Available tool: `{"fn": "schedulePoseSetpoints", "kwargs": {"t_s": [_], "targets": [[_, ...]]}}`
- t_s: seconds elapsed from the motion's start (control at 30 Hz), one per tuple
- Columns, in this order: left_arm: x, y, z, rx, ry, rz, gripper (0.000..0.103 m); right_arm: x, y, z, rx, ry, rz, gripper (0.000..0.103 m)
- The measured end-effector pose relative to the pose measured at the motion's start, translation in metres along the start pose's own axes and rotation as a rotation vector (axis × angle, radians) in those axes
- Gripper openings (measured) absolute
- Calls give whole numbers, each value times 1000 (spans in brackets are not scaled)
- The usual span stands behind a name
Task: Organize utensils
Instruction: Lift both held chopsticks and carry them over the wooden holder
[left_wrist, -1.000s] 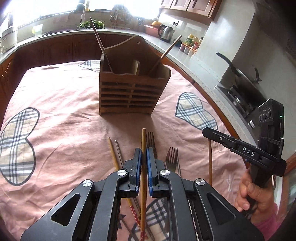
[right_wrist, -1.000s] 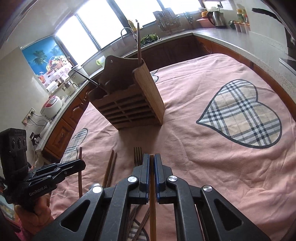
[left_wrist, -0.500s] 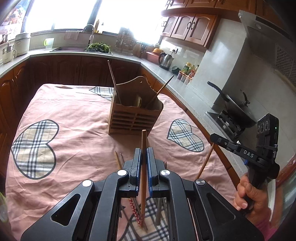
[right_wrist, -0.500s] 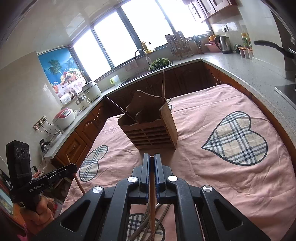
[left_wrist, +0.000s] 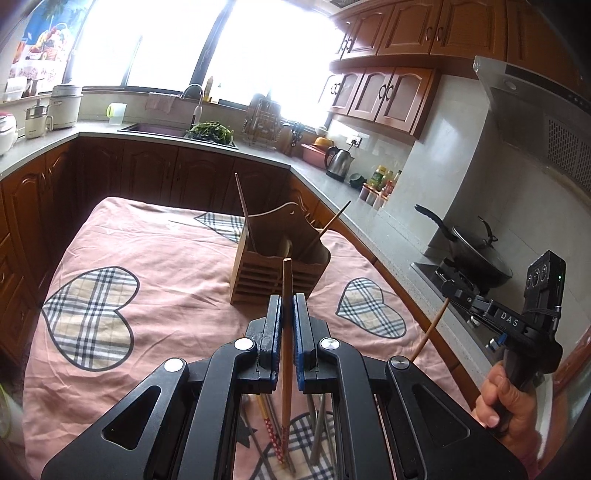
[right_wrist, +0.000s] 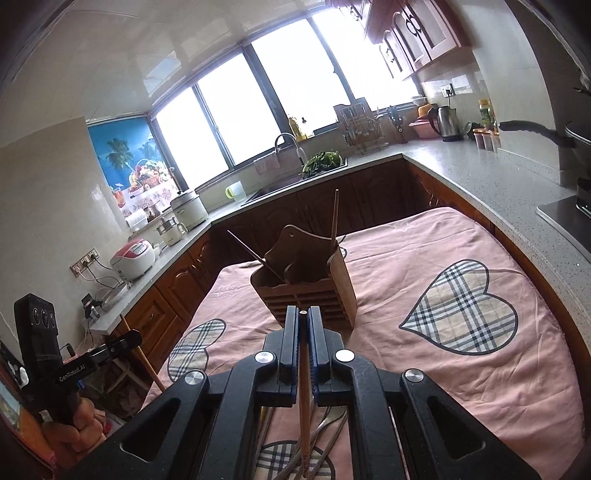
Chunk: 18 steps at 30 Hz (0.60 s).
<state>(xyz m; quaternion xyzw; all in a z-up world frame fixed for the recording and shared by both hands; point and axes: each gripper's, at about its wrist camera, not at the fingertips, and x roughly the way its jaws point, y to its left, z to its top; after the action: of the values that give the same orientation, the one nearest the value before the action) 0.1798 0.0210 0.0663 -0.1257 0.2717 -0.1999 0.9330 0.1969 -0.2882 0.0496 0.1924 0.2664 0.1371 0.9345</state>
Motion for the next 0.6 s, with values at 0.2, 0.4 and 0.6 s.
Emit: {"fn": "schedulePoseSetpoints", "kwargs": {"t_s": [0.2, 0.4, 0.6], "targets": [[-5, 4, 10, -17, -50, 2, 5, -5, 3, 9, -6, -54, -6, 5], [-5, 3, 24, -17, -92, 3, 5, 0, 7, 18, -23, -81, -8, 5], [2, 4, 41, -22, -138, 7, 5, 10, 6, 26, -31, -107, -7, 5]]}}
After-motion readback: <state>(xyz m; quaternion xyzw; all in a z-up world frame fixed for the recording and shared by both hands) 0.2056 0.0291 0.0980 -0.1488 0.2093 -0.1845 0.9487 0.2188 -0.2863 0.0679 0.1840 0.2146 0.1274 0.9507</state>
